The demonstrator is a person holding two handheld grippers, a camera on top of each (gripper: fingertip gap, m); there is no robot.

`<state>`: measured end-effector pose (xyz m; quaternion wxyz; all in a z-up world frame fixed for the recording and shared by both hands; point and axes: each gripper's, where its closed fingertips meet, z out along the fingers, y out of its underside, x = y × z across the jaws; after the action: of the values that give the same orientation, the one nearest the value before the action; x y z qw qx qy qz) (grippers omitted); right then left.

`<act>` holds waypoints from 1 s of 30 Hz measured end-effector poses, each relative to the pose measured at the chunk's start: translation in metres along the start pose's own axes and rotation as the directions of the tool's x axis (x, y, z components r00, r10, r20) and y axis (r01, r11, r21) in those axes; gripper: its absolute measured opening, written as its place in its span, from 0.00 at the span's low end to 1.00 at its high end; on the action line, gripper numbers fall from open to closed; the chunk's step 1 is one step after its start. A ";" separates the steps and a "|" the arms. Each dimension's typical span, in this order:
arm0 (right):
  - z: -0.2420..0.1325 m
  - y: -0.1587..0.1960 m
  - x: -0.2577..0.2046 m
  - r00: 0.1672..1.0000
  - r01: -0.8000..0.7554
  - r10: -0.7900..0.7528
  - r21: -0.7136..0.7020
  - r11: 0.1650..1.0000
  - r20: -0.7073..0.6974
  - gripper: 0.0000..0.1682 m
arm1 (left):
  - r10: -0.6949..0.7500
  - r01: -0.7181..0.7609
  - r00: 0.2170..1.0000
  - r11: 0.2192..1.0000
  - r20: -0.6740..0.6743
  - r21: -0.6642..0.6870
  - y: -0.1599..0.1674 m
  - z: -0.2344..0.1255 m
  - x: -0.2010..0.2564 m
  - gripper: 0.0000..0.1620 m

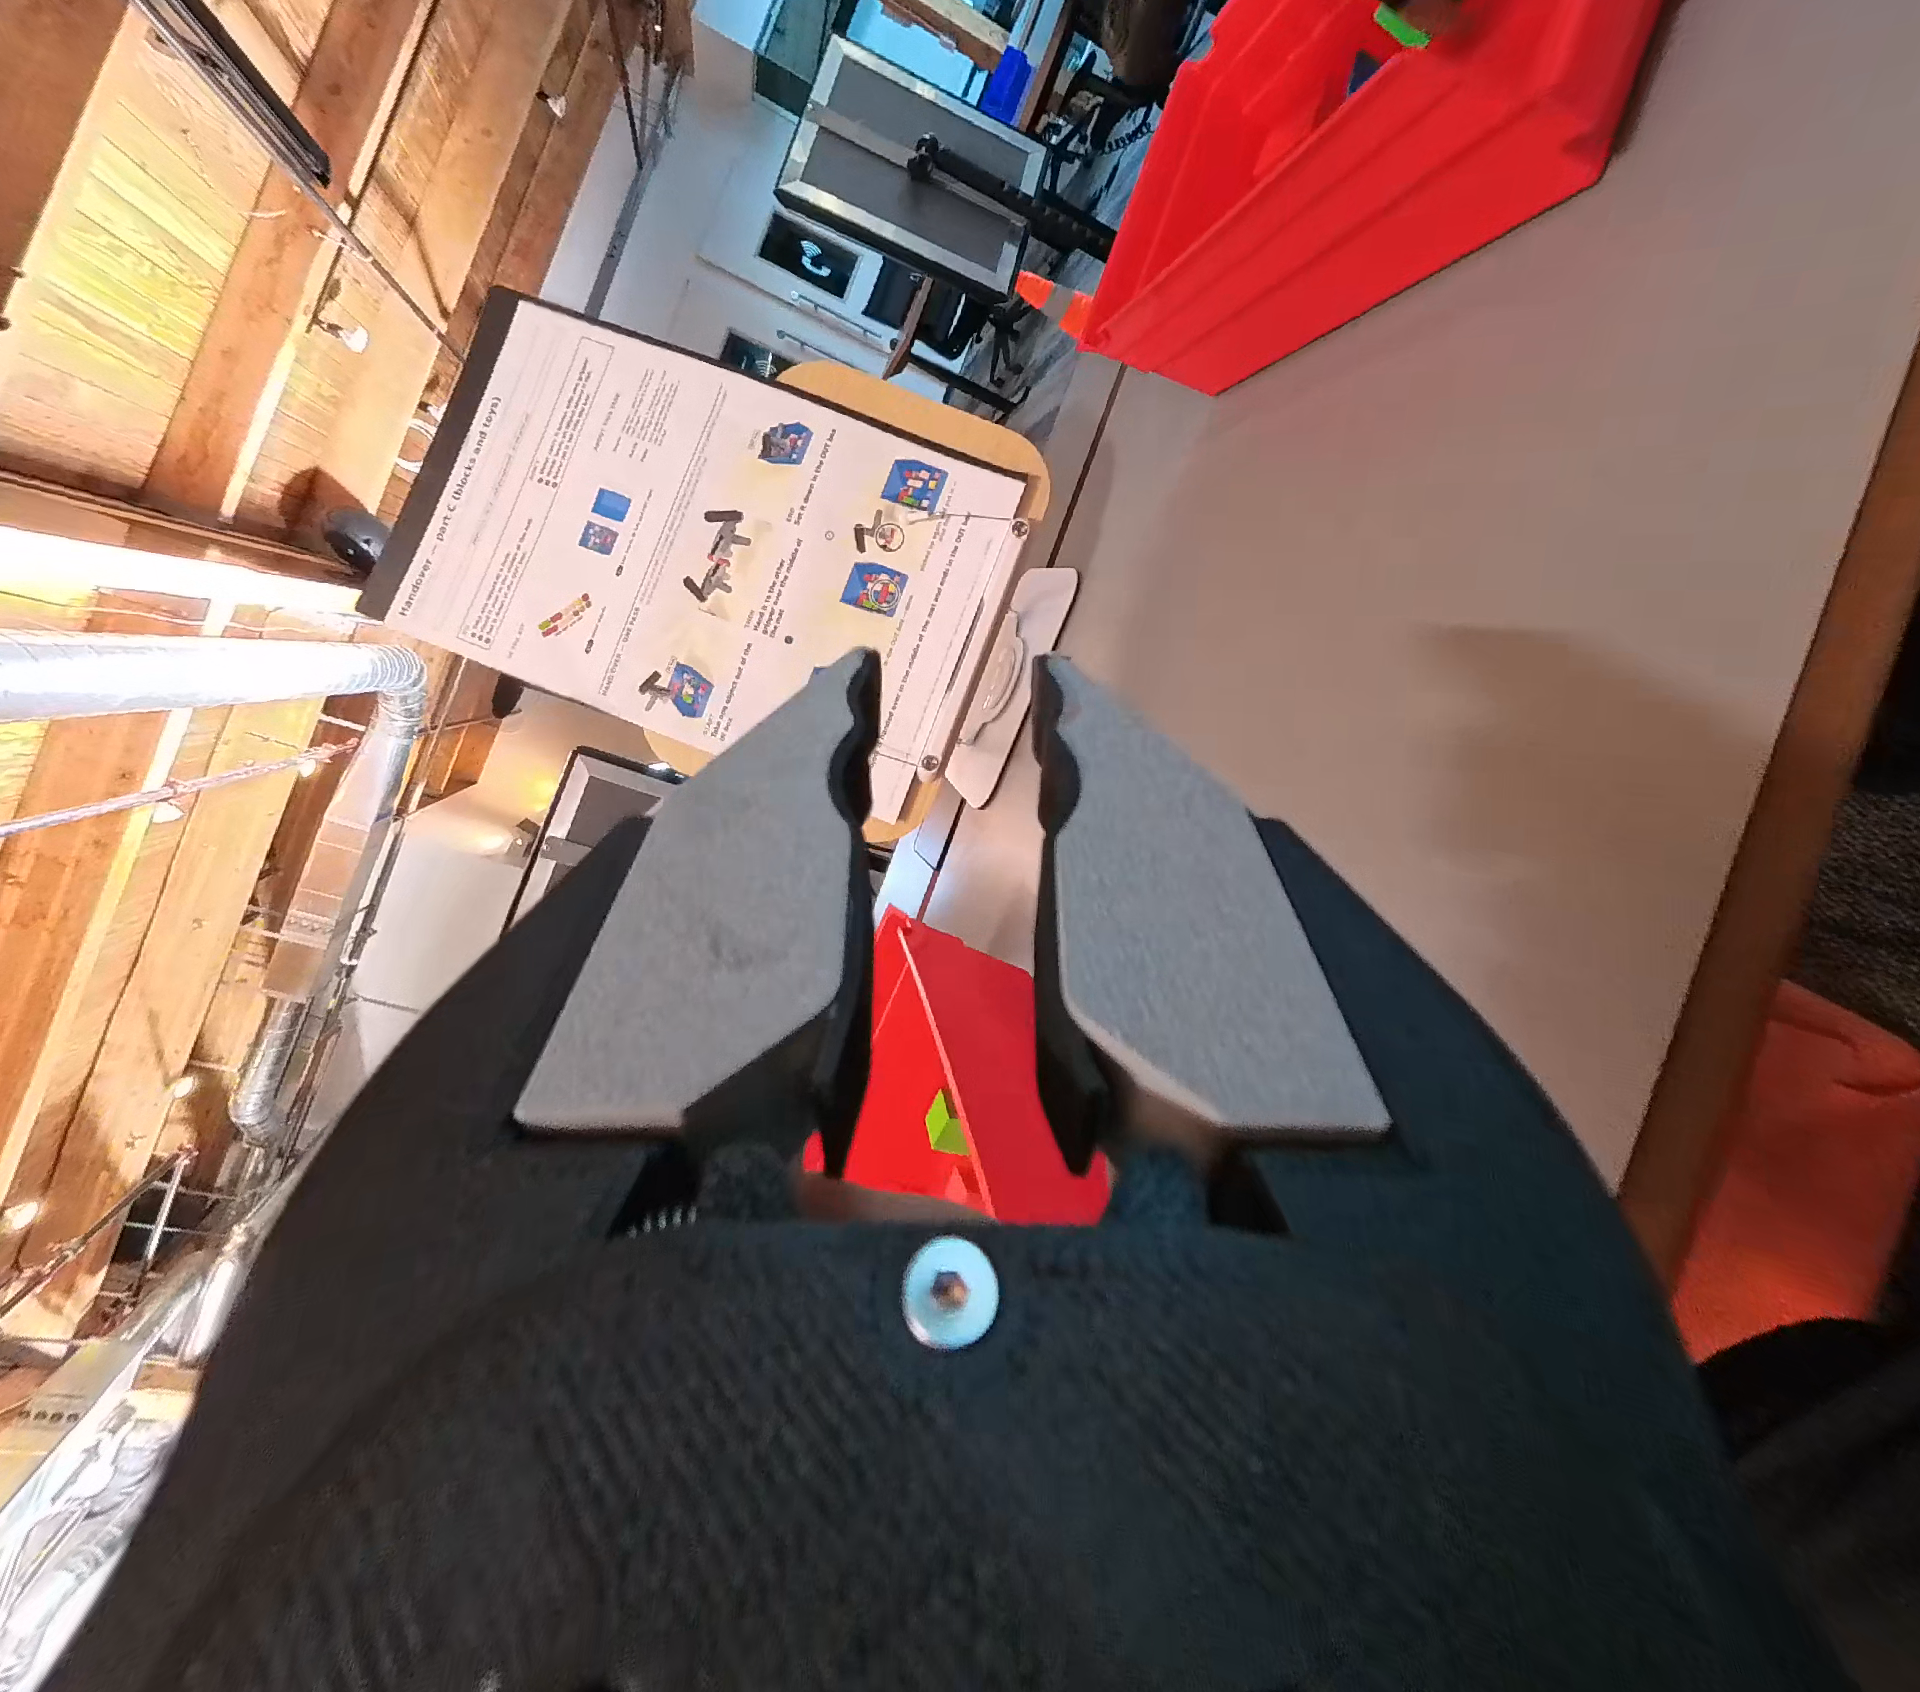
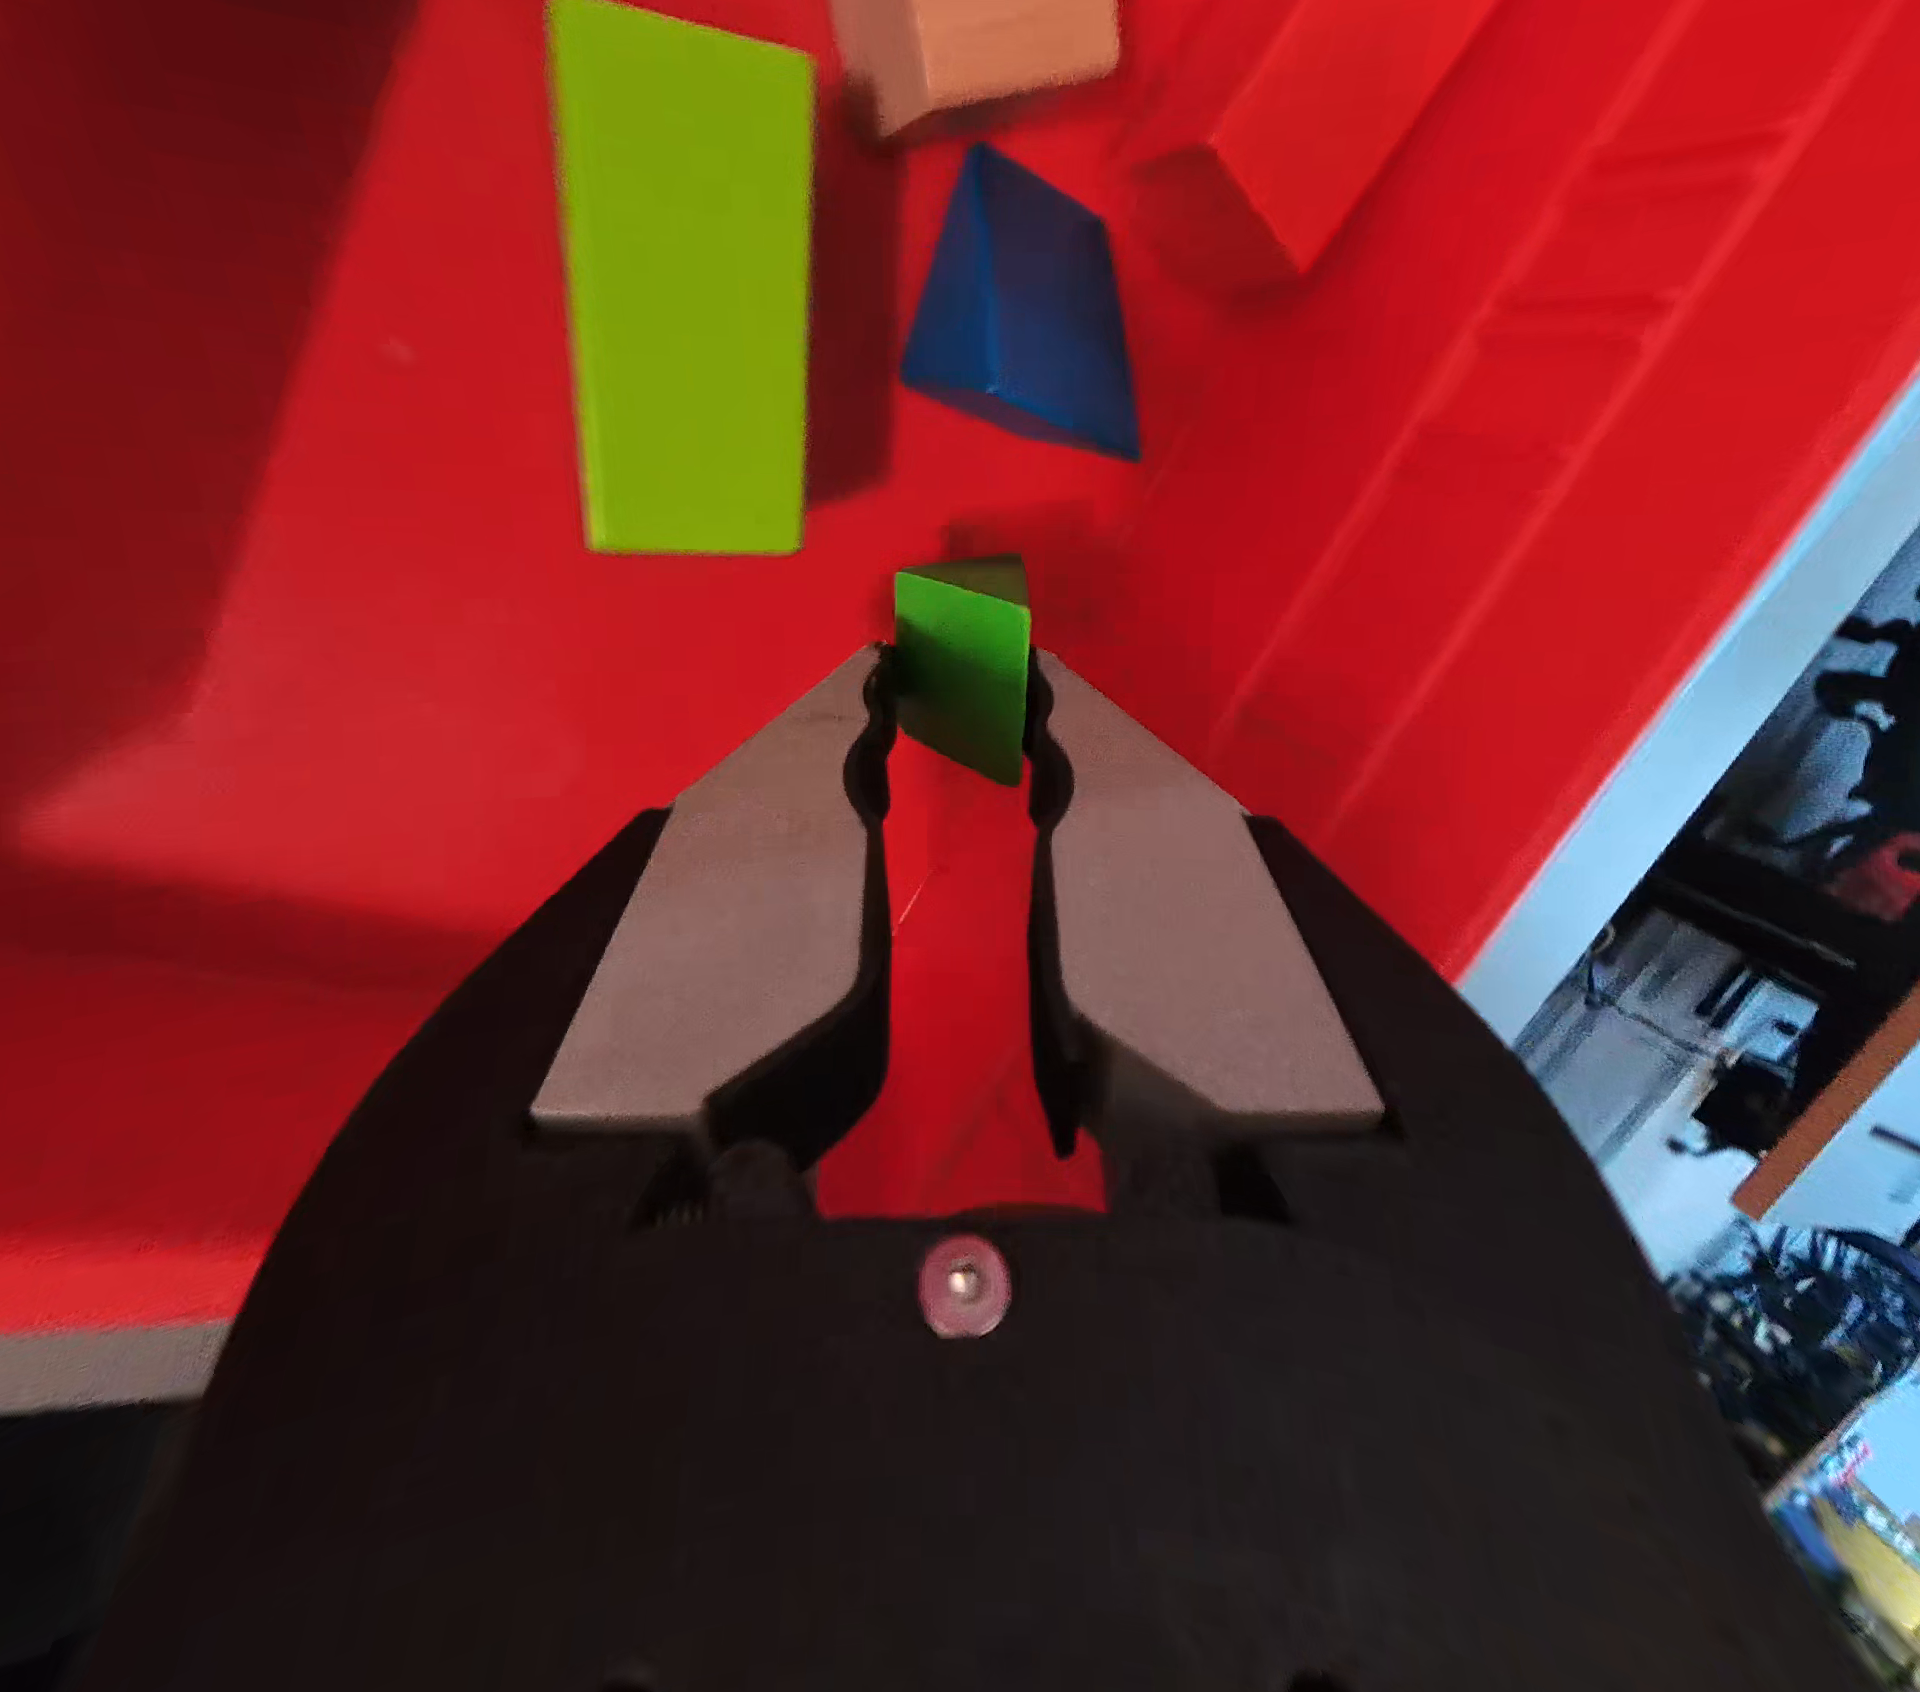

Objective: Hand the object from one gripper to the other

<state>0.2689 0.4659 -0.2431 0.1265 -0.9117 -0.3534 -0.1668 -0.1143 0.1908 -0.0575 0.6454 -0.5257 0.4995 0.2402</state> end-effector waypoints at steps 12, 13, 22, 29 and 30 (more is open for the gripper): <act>0.011 -0.008 -0.009 0.968 -0.160 0.158 -0.006 0.987 0.197 0.26 | -0.021 0.021 1.000 1.000 -0.015 -0.016 0.012 -0.003 -0.002 0.16; 0.009 -0.008 -0.009 0.966 -0.163 0.160 -0.003 0.987 0.203 0.28 | -0.018 0.018 1.000 1.000 -0.016 -0.025 0.014 -0.002 -0.001 0.16; -0.132 -0.032 -0.035 0.969 -0.135 0.030 0.427 0.894 0.245 0.29 | -0.264 0.309 0.947 0.907 0.184 -0.288 0.092 -0.008 -0.049 0.19; -0.281 -0.032 -0.154 0.878 -0.120 -0.329 0.826 0.551 0.348 0.26 | -0.653 0.776 0.628 0.483 0.423 -0.406 0.208 -0.042 -0.059 0.31; -0.293 -0.030 -0.171 0.856 -0.126 -0.378 0.852 0.507 0.352 0.26 | -0.655 0.784 0.618 0.464 0.436 -0.413 0.215 -0.045 -0.058 0.33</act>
<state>0.0673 0.2824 -0.0398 0.4485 -0.7101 -0.4766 0.2597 -0.3339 0.2335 -0.0969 0.5474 -0.8236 0.0600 0.1358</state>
